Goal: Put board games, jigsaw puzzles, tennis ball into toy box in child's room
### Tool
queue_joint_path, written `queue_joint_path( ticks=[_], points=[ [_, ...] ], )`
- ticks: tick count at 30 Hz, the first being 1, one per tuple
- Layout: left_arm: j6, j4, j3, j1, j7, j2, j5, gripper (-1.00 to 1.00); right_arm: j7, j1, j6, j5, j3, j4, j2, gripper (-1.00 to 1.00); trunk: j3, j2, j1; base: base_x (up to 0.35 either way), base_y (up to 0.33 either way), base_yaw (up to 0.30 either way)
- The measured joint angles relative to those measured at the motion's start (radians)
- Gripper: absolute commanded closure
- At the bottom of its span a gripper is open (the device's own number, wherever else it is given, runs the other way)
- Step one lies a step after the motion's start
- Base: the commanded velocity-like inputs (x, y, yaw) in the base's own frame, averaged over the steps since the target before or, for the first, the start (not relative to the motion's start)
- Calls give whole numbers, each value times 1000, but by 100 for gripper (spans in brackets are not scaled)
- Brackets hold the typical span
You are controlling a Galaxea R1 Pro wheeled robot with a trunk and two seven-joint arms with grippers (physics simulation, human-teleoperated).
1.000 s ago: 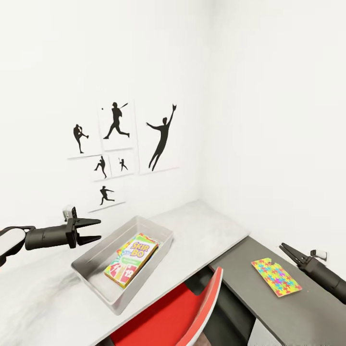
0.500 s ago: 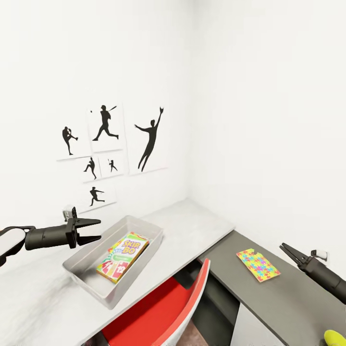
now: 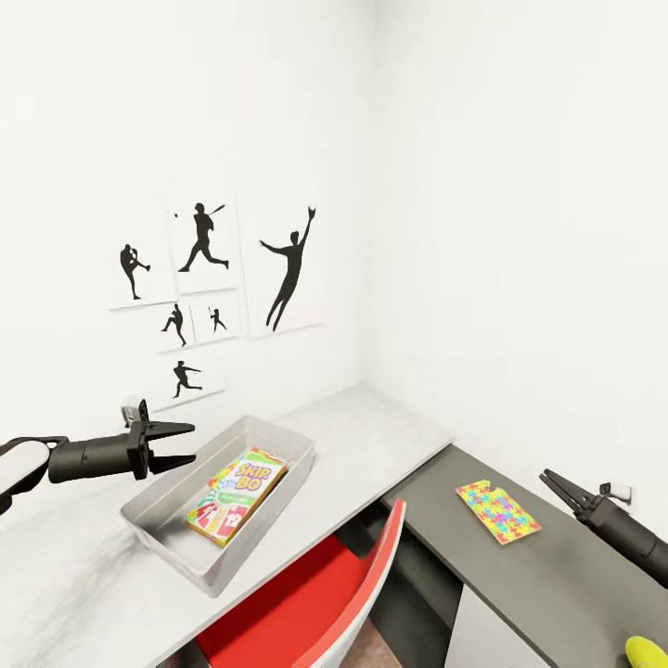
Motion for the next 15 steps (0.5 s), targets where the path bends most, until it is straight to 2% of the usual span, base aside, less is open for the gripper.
queue_joint_path(
  ticks=[12, 15],
  points=[
    [1, -1, -1, 0, -1, -1, 0, -100, 0, 0, 2, 0, 0, 0, 1, -100, 0, 0, 0, 0, 0, -3],
    [0, -1, -1, 0, 0, -2, 0, -100, 0, 0, 3, 0, 0, 0, 1, -100, 2, 0, 0, 0, 0, -117]
  ],
)
